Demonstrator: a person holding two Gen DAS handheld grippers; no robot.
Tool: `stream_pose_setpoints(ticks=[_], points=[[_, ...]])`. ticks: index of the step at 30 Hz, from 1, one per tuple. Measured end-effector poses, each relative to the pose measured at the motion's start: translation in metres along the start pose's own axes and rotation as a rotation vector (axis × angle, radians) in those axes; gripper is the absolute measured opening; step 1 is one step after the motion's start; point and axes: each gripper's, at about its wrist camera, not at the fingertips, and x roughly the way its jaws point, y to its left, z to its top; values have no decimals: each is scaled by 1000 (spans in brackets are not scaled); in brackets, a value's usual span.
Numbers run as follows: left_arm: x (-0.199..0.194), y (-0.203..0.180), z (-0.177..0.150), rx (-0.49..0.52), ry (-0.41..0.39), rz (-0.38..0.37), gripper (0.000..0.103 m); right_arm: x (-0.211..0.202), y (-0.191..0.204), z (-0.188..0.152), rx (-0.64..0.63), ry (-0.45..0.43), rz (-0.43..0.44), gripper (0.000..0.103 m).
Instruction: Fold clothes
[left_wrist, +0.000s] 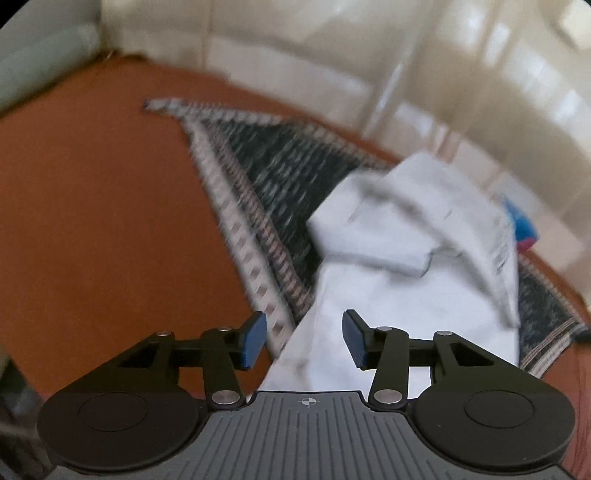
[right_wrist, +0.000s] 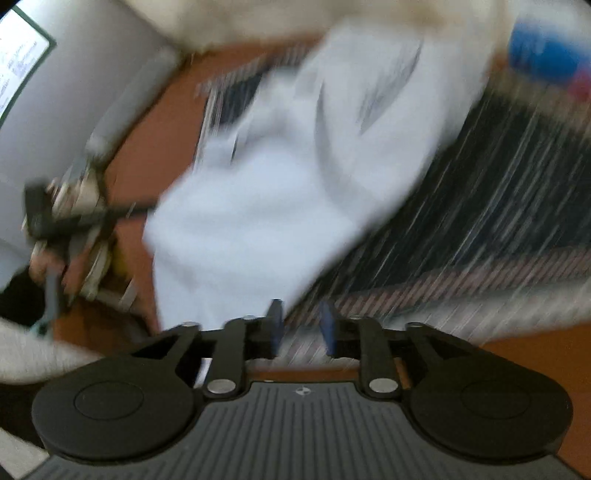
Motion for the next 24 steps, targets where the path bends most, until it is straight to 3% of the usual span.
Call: stream_pose_setpoints(ticks=[1, 6, 11, 16, 21, 22, 24], points=[[0, -9, 7, 23, -8, -23, 60, -10, -6, 16, -2, -39, -21, 53], [13, -70, 24, 125, 0, -177, 61, -31, -46, 86, 43, -170, -92, 53], [47, -140, 11, 160, 100, -312, 62, -2, -71, 126, -59, -157, -176, 53], [77, -176, -12, 190, 184, -264, 62, 55, -103, 144, -192, -117, -225, 53], [94, -172, -27, 123, 241, -193, 62, 84, -137, 160, -202, -90, -98, 53], [95, -169, -29, 112, 243, -174, 62, 87, -141, 161, -201, -65, -66, 46], [98, -162, -29, 76, 240, -154, 61, 91, -153, 167, -145, -20, 15, 11]])
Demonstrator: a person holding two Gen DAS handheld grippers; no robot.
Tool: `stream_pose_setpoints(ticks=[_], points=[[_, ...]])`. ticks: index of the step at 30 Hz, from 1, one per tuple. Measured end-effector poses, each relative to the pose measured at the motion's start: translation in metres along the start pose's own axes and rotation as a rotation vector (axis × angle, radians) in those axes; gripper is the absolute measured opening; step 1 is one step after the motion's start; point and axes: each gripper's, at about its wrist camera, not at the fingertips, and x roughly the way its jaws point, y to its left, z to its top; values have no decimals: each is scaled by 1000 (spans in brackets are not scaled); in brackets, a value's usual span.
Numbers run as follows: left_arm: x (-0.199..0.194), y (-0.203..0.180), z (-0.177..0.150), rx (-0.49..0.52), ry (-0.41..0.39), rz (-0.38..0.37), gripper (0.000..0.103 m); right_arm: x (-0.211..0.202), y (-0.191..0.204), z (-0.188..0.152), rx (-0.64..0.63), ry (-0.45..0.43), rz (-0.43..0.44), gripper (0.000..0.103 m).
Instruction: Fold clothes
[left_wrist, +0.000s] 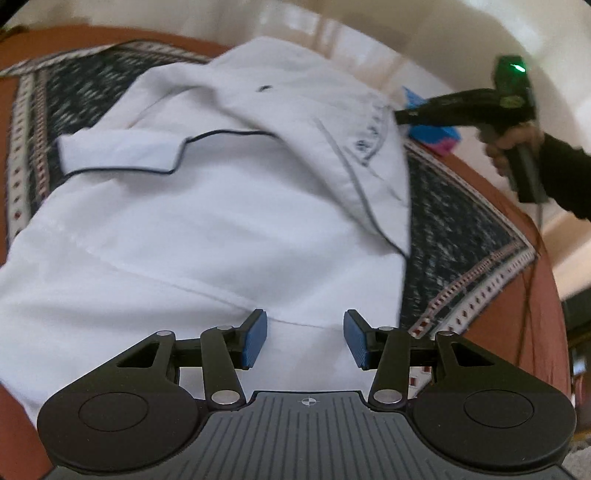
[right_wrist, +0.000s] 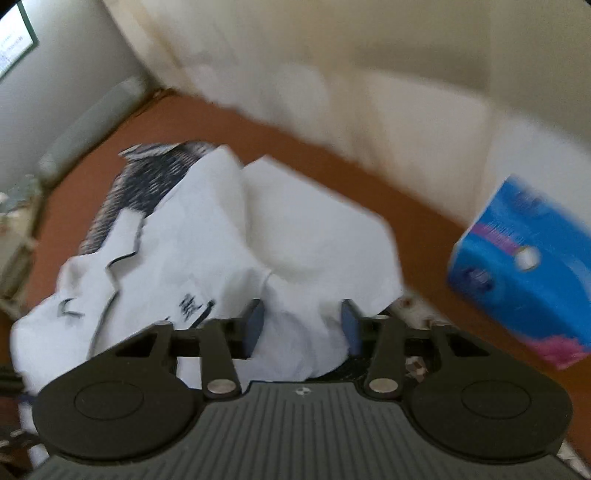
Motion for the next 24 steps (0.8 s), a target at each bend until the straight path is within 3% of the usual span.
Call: stream_pose_setpoints(ticks=[2, 8, 10, 12, 14, 17, 19, 20, 24], points=[[3, 6, -3, -38, -2, 12, 60, -2, -8, 1, 23, -10, 28, 8], [9, 12, -17, 12, -17, 15, 58, 29, -18, -12, 37, 83, -62, 7], [3, 13, -12, -34, -7, 25, 57, 25, -17, -10, 59, 92, -72, 12], [-17, 14, -8, -61, -66, 61, 57, 11, -5, -4, 20, 72, -113, 24], [-38, 17, -3, -79, -157, 94, 60, -8, 10, 1, -23, 21, -137, 25], [-51, 38, -5, -167, -217, 173, 61, -27, 41, 6, -70, -74, -35, 28], [-48, 53, -12, -214, -208, 228, 60, -26, 62, 7, -107, -98, 36, 42], [-46, 60, -17, -231, -202, 254, 60, -18, 70, 5, -131, -94, 53, 44], [-35, 74, -32, -219, -186, 272, 58, 28, 78, -2, -167, -15, 10, 44]])
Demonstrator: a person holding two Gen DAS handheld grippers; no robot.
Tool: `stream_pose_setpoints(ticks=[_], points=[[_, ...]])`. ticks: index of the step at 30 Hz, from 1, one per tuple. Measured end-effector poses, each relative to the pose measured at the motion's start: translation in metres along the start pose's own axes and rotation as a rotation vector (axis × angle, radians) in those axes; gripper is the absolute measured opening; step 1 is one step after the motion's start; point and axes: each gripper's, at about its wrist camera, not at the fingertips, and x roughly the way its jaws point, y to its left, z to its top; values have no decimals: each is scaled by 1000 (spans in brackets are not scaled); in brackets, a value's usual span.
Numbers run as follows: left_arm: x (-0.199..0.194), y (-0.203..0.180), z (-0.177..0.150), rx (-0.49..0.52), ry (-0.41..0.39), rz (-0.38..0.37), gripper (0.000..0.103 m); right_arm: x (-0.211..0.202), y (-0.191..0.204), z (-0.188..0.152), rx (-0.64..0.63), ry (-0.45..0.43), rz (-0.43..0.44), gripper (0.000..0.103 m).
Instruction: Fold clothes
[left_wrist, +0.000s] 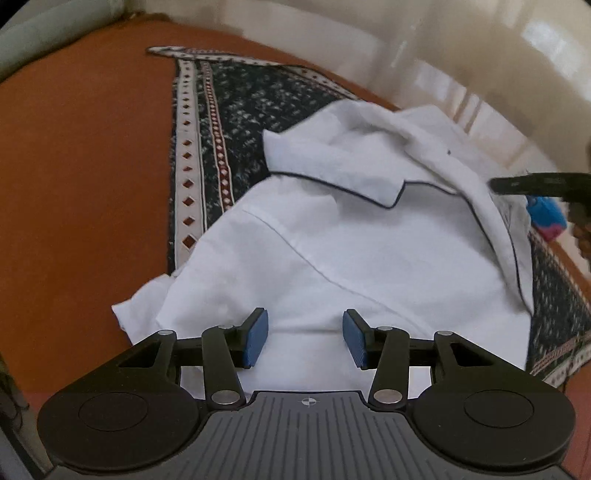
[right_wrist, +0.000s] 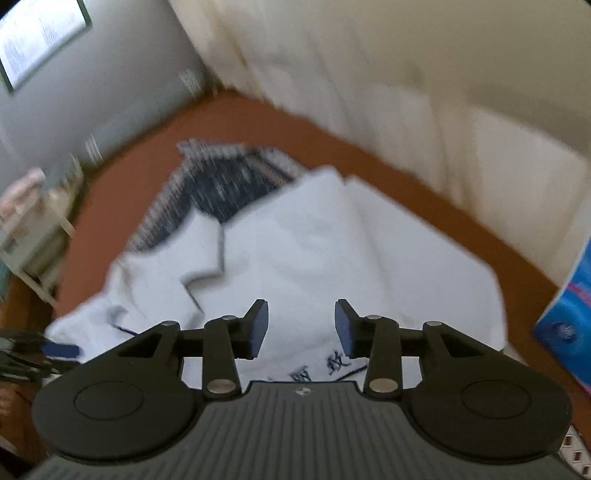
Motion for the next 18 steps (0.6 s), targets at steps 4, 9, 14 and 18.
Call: stream_pose_setpoints(ticks=[4, 9, 14, 18], points=[[7, 0, 0, 6, -27, 0, 62, 36, -13, -9, 53, 57, -50, 39], [-5, 1, 8, -35, 4, 5, 64, 31, 1, 5, 62, 110, -92, 43], [-51, 15, 12, -183, -50, -7, 72, -34, 7, 32, -4, 10, -40, 61], [-59, 1, 18, -181, -52, -87, 72, -80, 11, 74, -129, -10, -73, 73]])
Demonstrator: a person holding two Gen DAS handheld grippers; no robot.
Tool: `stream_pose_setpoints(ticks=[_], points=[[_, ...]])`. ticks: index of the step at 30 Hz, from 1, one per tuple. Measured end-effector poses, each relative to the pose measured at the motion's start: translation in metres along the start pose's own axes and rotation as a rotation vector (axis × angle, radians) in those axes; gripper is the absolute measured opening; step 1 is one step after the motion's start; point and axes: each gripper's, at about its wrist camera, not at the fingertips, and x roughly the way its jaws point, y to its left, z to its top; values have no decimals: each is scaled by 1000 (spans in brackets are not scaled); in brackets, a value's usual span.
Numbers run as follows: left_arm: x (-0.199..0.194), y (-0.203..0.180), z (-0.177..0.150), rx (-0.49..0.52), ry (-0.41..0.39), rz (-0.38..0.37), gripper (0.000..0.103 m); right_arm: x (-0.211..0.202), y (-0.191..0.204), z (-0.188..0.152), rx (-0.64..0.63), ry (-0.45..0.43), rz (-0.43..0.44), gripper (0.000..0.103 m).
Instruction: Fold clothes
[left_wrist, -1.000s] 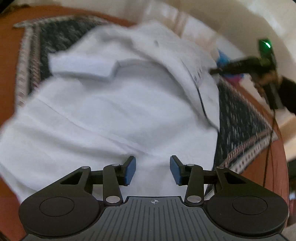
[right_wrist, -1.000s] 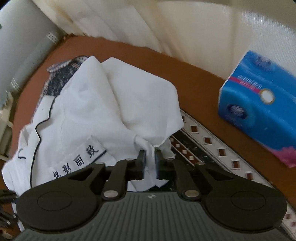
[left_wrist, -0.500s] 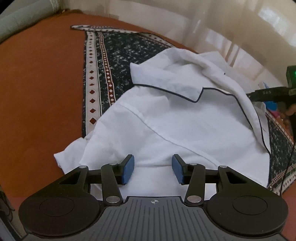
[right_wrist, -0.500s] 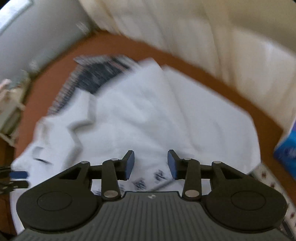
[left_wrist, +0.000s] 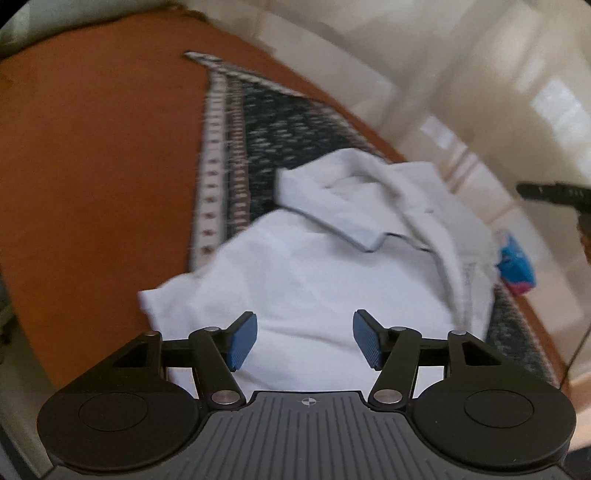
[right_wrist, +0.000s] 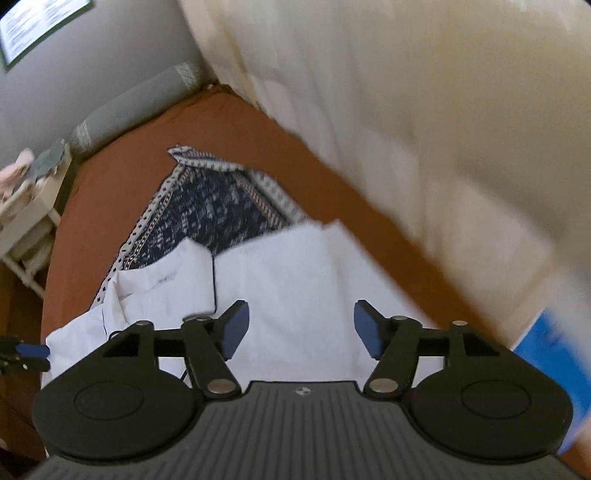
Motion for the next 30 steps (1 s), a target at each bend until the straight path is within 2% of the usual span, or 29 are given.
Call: stream_pose_setpoints(ticks=[1, 4, 8, 11, 17, 19, 24, 30], points=[[2, -8, 3, 11, 1, -27, 72, -9, -4, 9, -12, 2, -4, 77], [12, -35, 9, 38, -3, -103, 72, -19, -20, 28, -10, 23, -17, 80], [29, -70, 17, 48, -9, -166, 72, -2, -43, 25, 10, 81, -9, 80], [38, -91, 23, 50, -25, -182, 72, 23, -60, 10, 35, 134, 18, 80], [65, -107, 31, 43, -18, -114, 72, 78, -94, -19, 101, 228, 59, 80], [76, -106, 32, 40, 2, -79, 72, 87, -101, -24, 114, 224, 89, 80], [105, -101, 27, 53, 58, -18, 72, 102, -112, -29, 124, 200, 227, 80], [129, -101, 14, 149, 85, 32, 75, 119, -113, -39, 120, 214, 278, 78]])
